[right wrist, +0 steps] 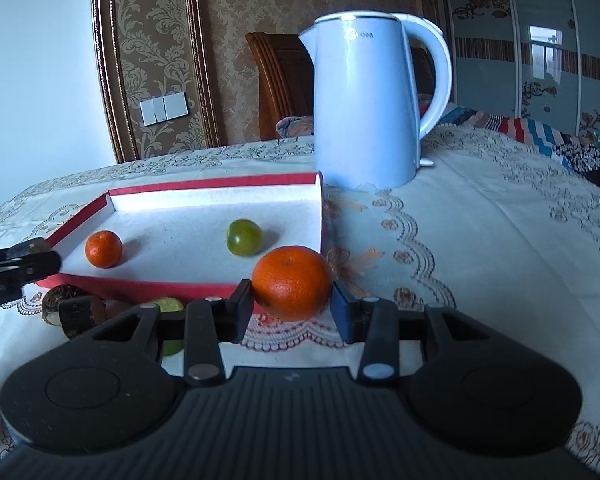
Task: Organize fruits
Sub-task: 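Carry the eggplant slice in the left tool into the tray while the right carries the orange, then open the left tool dropping the eggplant slice while the right tool releases the orange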
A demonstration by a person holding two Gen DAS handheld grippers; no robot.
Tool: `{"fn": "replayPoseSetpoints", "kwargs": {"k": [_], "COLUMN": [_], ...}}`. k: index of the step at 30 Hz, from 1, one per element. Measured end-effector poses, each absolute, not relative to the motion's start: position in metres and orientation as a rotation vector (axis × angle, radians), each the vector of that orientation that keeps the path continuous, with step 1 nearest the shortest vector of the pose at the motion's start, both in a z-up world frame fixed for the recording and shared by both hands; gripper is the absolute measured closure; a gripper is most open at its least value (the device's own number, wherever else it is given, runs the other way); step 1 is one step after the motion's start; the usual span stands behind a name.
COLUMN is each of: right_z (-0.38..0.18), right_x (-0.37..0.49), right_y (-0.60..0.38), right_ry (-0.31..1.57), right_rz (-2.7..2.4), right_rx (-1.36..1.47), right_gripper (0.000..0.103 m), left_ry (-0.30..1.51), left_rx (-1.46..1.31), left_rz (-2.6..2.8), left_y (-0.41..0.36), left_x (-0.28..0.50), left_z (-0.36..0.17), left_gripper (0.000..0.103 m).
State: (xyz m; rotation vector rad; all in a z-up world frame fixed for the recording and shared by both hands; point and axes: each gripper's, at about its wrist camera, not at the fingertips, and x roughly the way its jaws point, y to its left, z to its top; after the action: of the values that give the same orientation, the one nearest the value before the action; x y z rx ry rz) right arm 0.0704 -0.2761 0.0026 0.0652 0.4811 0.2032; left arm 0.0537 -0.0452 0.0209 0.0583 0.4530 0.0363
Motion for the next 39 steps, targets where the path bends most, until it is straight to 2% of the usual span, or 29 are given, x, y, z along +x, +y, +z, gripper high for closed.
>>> {"fn": "replayPoseSetpoints", "kwargs": {"k": [18, 39], "right_z": [0.019, -0.012], "right_x": [0.159, 0.221], "right_y": [-0.248, -0.222], "right_ry": [0.477, 0.592], "right_rz": [0.159, 0.125], "right_rx": [0.03, -0.001], "right_gripper": [0.064, 0.064], "left_ry": [0.484, 0.538], "left_rx": [0.022, -0.008], "left_rz": [0.05, 0.156], "left_y": [-0.061, -0.048], "left_x": [0.132, 0.178], "left_z": [0.02, 0.006], "left_gripper": [0.065, 0.066]}}
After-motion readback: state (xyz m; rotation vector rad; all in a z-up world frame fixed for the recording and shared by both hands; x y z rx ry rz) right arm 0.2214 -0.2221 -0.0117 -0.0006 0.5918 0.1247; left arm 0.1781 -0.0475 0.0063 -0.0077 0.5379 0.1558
